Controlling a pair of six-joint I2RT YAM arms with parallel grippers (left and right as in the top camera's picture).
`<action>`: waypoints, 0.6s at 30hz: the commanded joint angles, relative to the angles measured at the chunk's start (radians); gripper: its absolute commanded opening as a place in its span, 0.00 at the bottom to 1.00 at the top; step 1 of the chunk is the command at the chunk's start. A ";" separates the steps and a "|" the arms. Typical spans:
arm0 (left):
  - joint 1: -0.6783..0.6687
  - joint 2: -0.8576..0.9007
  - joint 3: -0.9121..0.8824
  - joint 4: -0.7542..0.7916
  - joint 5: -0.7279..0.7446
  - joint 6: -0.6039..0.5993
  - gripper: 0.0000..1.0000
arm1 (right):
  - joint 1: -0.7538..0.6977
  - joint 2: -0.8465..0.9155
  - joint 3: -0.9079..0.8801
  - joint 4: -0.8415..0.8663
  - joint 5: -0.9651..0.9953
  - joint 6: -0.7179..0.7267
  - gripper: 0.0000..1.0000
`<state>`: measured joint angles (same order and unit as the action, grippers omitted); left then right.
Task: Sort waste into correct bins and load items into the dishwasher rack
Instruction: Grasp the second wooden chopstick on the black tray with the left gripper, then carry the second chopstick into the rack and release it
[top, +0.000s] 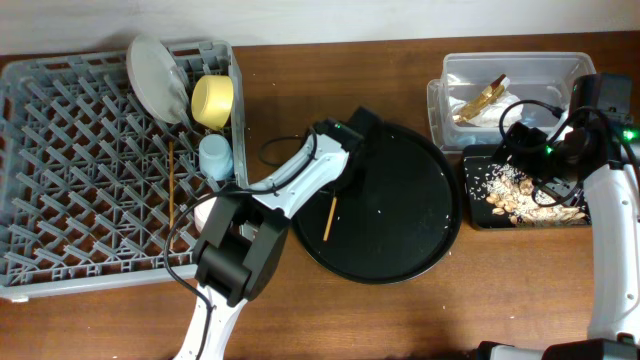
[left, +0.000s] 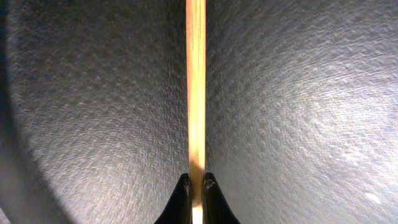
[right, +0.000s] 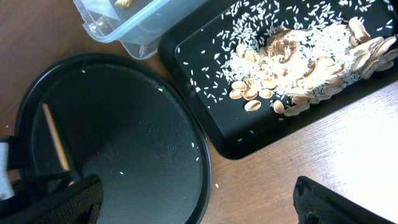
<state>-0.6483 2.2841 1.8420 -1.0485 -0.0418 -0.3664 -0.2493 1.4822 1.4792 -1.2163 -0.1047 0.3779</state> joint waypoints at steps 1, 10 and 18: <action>0.020 -0.032 0.209 -0.111 -0.008 0.076 0.01 | -0.006 0.002 -0.002 0.001 0.012 0.001 0.98; 0.359 -0.306 0.418 -0.481 -0.167 0.119 0.00 | -0.006 0.002 -0.002 0.001 0.012 0.001 0.98; 0.560 -0.320 0.167 -0.415 -0.270 0.159 0.01 | -0.006 0.002 -0.002 0.001 0.012 0.001 0.98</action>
<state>-0.0872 1.9625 2.1181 -1.5131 -0.2417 -0.2256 -0.2493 1.4822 1.4788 -1.2171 -0.1047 0.3782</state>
